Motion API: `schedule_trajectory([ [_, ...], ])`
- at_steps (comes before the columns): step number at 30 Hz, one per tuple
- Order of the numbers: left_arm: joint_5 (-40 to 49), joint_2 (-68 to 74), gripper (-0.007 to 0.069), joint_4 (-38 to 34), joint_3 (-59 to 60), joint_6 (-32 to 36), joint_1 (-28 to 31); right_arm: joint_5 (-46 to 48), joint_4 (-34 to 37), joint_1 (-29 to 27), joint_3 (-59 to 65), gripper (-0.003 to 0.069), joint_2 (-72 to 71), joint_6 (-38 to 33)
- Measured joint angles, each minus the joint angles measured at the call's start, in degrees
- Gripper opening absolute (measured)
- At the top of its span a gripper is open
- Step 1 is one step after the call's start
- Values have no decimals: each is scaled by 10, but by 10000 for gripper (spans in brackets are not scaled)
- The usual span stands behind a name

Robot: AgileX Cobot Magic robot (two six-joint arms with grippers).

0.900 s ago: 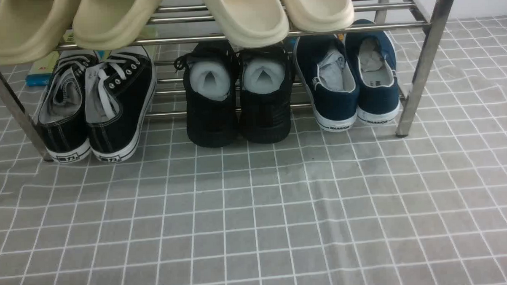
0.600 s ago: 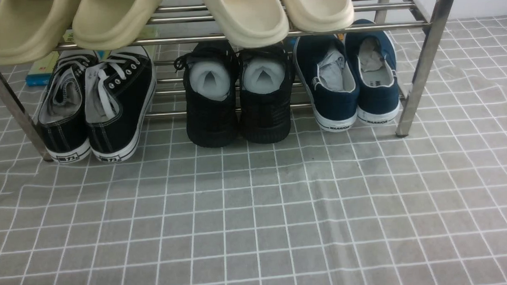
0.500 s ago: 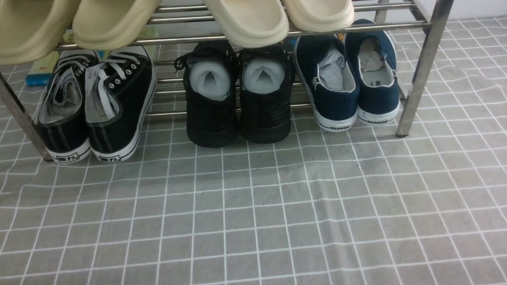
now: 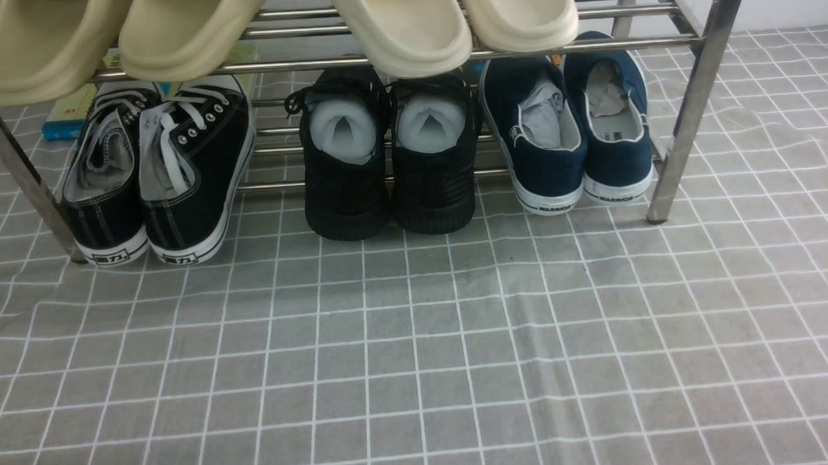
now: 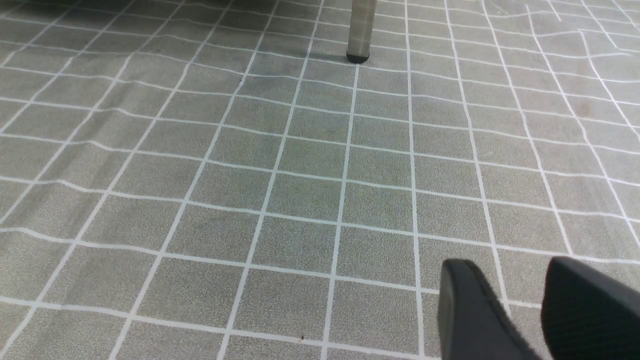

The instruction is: Take the shoes off the shelf with your hand from the grey coffee tablecloth.

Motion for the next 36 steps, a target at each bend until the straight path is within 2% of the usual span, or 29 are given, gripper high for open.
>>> schedule_trajectory([
  [12, 0, 0, 240, 0, 0, 0, 0, 0, -1, 0, 0, 239, 0, 0],
  [18, 0, 0, 240, 0, 0, 0, 0, -4, -48, 0, 0, 239, 0, 0],
  [21, 0, 0, 240, 0, 0, 0, 0, -12, -48, 0, 0, 239, 0, 15],
  [23, 0, 0, 240, 0, 0, 0, 0, -24, 11, 0, 3, 239, 0, 70],
  [24, 0, 0, 240, 0, 0, 0, 0, -30, 78, 0, 5, 239, 0, 126],
  [28, 0, 0, 240, 0, 0, 0, 0, -39, 240, 0, 6, 239, 0, 253],
  [29, 0, 0, 240, 0, 0, 0, 0, -39, 247, 0, 6, 239, 0, 258],
  [30, 0, 0, 240, 0, 0, 0, 0, -42, 290, 0, 6, 239, 0, 288],
  [32, 0, 0, 240, 0, 0, 0, 0, -50, 334, 0, 6, 239, 0, 306],
  [36, 0, 0, 240, 0, 0, 0, 0, -65, 371, 0, 6, 239, 0, 309],
])
